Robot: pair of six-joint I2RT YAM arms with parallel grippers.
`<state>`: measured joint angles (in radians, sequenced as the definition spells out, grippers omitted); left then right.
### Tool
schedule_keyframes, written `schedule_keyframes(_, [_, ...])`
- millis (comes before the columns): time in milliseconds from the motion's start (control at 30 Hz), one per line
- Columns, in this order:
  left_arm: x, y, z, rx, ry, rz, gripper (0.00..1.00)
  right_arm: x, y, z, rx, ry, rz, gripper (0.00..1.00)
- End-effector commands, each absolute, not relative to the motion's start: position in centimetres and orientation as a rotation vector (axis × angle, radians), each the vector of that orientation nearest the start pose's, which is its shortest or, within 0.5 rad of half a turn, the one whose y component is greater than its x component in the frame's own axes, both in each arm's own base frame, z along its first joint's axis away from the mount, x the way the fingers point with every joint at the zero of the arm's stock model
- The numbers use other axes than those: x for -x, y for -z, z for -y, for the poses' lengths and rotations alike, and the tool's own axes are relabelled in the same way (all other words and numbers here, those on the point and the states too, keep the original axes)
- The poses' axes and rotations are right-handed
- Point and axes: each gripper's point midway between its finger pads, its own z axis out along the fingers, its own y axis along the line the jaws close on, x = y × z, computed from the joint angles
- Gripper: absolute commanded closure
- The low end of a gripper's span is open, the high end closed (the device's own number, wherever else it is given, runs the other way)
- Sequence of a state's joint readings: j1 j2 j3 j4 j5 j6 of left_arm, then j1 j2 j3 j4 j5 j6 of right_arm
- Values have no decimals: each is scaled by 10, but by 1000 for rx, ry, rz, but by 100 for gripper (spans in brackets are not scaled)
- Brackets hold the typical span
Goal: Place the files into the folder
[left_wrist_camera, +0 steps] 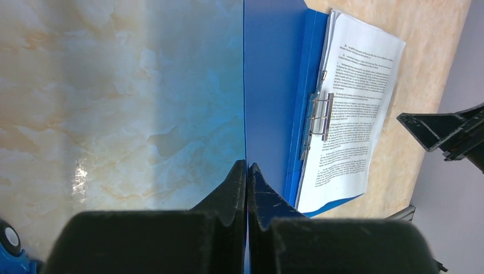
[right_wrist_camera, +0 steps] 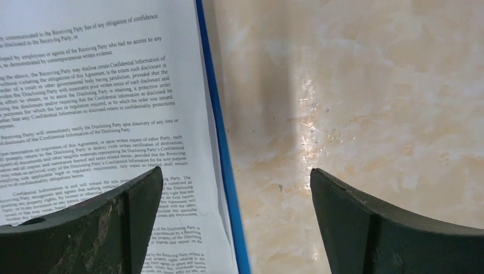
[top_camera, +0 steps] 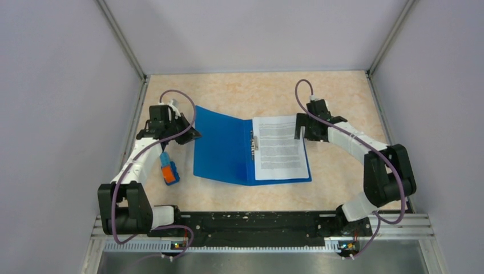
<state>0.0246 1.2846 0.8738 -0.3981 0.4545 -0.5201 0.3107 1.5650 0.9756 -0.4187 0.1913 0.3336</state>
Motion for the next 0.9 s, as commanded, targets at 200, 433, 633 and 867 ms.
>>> schedule_keyframes(200, [-336,-169,82,372,723,-2287,100,-339,-107,-91,-249,33,-2416,1])
schedule_keyframes(433, [-334,-169,81,365,711,-2285,100,-331,-129,-116,-193,-3,-2372,2])
schedule_keyframes(633, [-333,-170,80,357,703,-2280,100,-322,-141,-160,-77,-29,-2366,5])
schedule_keyframes(867, [-330,-170,81,345,707,-2266,100,-304,-142,-230,65,-127,-2367,29])
